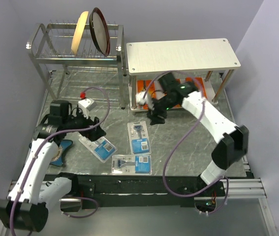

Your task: Place and organize the shaving razors onto the shelf

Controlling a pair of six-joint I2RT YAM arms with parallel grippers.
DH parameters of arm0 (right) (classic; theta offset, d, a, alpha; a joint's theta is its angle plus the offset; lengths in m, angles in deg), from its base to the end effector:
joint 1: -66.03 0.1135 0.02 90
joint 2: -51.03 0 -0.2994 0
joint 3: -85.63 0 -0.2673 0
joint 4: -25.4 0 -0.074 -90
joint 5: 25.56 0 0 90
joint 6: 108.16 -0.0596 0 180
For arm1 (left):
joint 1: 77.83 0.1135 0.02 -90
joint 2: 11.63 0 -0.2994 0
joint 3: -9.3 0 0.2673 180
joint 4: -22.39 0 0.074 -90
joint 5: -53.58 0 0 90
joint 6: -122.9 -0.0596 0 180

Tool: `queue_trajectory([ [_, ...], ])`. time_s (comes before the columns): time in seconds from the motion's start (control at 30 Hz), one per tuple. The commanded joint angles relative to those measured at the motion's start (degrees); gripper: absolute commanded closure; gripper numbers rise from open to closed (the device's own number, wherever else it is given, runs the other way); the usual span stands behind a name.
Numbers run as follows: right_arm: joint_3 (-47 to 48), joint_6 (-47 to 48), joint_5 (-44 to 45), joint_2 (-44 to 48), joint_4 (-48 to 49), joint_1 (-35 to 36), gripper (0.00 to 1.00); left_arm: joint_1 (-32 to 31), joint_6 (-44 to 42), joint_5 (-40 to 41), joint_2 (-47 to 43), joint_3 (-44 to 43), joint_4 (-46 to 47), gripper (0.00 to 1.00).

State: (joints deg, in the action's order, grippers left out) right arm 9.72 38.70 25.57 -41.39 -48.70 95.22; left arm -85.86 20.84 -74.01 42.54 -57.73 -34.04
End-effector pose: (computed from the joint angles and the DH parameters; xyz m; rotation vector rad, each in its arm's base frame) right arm 0.2874 0.2034 0.3600 -1.8168 1.6374 0.6919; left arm 0.1862 -0.0630 0.3322 0.7057 2.1277 -0.7210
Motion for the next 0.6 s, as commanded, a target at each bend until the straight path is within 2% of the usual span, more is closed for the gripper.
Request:
queue_trajectory([
  [0.0, -3.21, 25.2, 10.21, -3.99, -2.7, 5.78, 0.38, 5.2, 3.7, -5.65, -5.12, 2.38, 4.61, 0.01],
  [0.1, -3.31, 34.61, 15.31, -7.4, -2.07, 9.04, 0.38, 10.2, 5.89, -5.75, -6.53, 1.86, 6.63, 0.01],
  [0.23, 0.47, 42.79, 16.37, -11.9, -2.78, 10.18, 0.39, 14.44, 8.8, -9.25, -7.59, 2.03, 9.44, 0.01],
  [0.37, -2.07, 53.58, 17.86, -13.83, 1.7, 10.1, 0.4, 17.95, 9.5, -11.28, -8.38, 3.61, 11.2, 0.01],
  [0.57, -1.12, 60.9, 16.9, -18.39, 2.5, 10.19, 0.43, 22.7, 11.61, -12.25, -7.94, 2.91, 11.73, 0.01],
])
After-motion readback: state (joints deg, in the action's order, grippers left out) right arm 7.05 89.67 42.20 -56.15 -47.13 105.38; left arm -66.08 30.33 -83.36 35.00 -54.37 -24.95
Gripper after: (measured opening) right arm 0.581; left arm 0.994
